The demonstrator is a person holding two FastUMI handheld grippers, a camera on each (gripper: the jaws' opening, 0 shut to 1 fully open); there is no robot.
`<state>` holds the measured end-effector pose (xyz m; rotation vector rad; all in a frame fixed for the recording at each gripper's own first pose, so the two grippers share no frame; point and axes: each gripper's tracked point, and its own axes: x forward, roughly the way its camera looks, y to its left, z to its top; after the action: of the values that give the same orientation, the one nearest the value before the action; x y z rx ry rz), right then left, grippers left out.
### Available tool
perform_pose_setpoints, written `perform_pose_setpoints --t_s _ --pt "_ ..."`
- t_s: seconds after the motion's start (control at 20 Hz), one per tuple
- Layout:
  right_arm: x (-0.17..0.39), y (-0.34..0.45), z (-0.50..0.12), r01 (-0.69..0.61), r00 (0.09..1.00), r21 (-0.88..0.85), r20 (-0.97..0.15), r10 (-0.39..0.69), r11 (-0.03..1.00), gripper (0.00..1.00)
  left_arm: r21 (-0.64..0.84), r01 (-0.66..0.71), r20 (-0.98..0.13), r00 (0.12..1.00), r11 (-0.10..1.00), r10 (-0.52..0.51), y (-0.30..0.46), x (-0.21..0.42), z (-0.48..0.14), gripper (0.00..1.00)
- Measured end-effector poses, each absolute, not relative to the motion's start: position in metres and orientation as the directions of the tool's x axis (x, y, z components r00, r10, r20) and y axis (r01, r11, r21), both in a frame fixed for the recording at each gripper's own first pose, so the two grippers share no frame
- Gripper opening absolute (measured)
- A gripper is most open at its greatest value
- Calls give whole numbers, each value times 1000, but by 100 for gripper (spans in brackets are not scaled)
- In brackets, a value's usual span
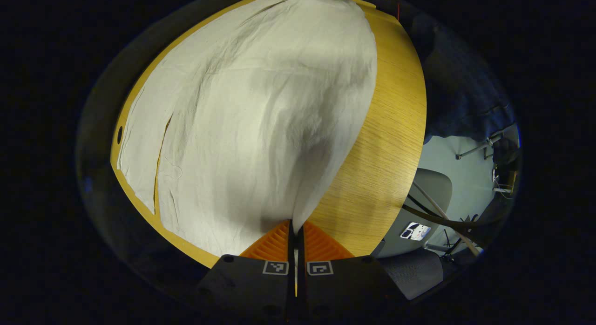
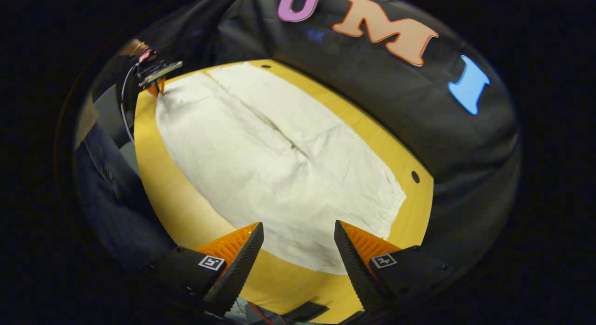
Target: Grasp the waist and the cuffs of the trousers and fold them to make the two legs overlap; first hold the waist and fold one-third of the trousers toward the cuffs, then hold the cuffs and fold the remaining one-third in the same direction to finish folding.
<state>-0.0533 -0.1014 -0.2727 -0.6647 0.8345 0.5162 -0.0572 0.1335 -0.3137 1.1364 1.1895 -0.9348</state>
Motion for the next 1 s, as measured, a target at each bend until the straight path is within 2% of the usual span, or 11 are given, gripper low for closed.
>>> perform_pose_setpoints --t_s 0.5,0.8,1.0 --pt "-70 -149 -352 -875 234 -183 -970 61 448 98 170 962 -985 160 212 66 135 -54 -315 0" --pt "-68 -150 -367 -890 144 -104 -988 57 443 98 162 968 -985 146 193 94 139 -54 -314 0" --pt "-67 -149 -368 -888 129 -95 -991 45 449 98 141 969 -988 124 205 93 138 -52 -315 0"
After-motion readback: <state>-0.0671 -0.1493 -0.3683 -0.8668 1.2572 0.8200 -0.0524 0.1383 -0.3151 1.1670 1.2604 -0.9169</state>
